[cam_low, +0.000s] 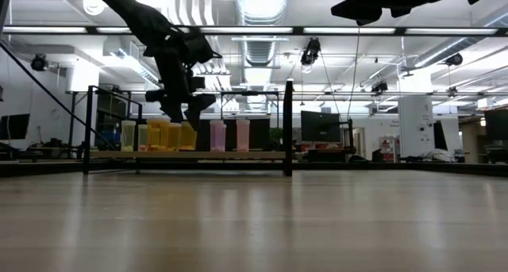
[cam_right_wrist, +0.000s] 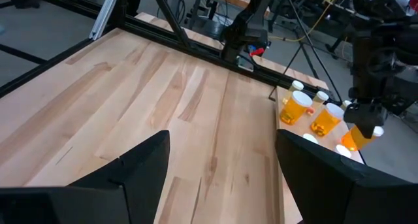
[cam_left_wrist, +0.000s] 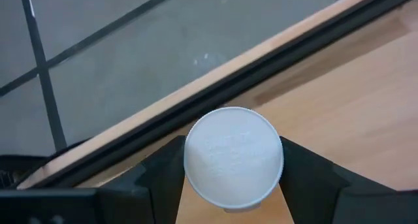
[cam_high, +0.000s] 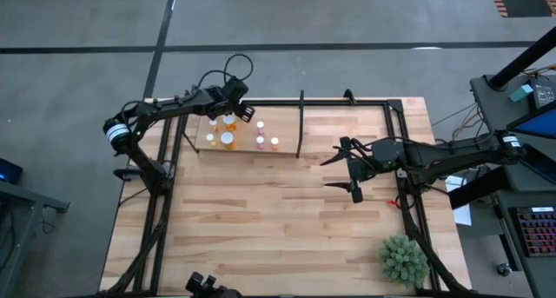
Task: Pick and place medicine bottles onto shelf by color
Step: Put the orange pill bottle on the shelf to align with the orange pill bottles, then adjust the yellow pill bottle on the shelf
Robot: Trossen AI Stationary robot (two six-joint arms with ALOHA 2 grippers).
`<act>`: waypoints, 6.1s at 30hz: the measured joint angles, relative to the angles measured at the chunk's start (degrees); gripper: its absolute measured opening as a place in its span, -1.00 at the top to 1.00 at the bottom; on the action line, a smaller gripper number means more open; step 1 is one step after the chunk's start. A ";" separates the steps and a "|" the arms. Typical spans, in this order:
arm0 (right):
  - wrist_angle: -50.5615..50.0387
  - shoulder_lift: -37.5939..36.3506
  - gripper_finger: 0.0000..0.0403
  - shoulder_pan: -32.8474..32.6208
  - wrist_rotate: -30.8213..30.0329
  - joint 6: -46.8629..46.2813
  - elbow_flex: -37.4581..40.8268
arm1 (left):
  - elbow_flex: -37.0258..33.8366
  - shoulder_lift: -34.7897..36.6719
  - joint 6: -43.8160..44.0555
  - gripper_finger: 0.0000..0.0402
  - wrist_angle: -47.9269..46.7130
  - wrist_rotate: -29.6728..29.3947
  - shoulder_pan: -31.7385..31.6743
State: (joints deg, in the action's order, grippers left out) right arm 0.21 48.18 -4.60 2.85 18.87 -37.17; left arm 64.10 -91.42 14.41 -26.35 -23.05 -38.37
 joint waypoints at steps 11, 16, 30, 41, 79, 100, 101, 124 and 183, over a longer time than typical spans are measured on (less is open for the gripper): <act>-0.03 0.00 -0.33 0.02 -0.02 0.17 0.00 | -2.15 0.29 0.27 0.02 0.83 -0.21 0.02; -0.03 0.00 -0.33 0.02 -0.02 0.13 0.00 | -2.18 0.31 -0.06 -0.06 0.98 -0.20 0.04; -0.03 0.00 -0.33 0.02 -0.02 0.17 0.00 | 0.40 3.94 -6.18 -0.26 -0.32 0.18 0.20; -0.03 0.00 -0.33 0.02 -1.21 0.72 0.00 | -0.14 5.57 -13.79 0.23 -0.18 4.66 0.15; -0.35 0.00 -0.33 0.02 -1.48 1.09 0.00 | -2.74 2.47 -13.35 0.99 2.74 1.05 0.09; -0.35 0.00 -0.33 0.02 -1.48 1.25 0.00 | -2.50 2.50 -13.78 0.99 1.61 -3.13 0.15; -0.35 0.00 -0.33 0.02 -1.48 1.25 -0.02 | -2.35 2.70 -13.78 0.99 1.53 -3.08 0.23; 5.00 -0.02 -0.33 0.02 -1.14 6.27 3.01 | -9.24 26.91 -18.40 0.99 10.75 -4.20 36.67; 9.52 -3.17 -0.33 9.42 6.56 1.29 5.55 | 7.94 3.03 -4.60 1.00 -25.23 -0.66 -8.23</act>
State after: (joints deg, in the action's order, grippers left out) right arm 9.74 45.01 4.82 9.41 20.16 -31.62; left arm 72.05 -88.39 9.81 -51.58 -23.70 -46.60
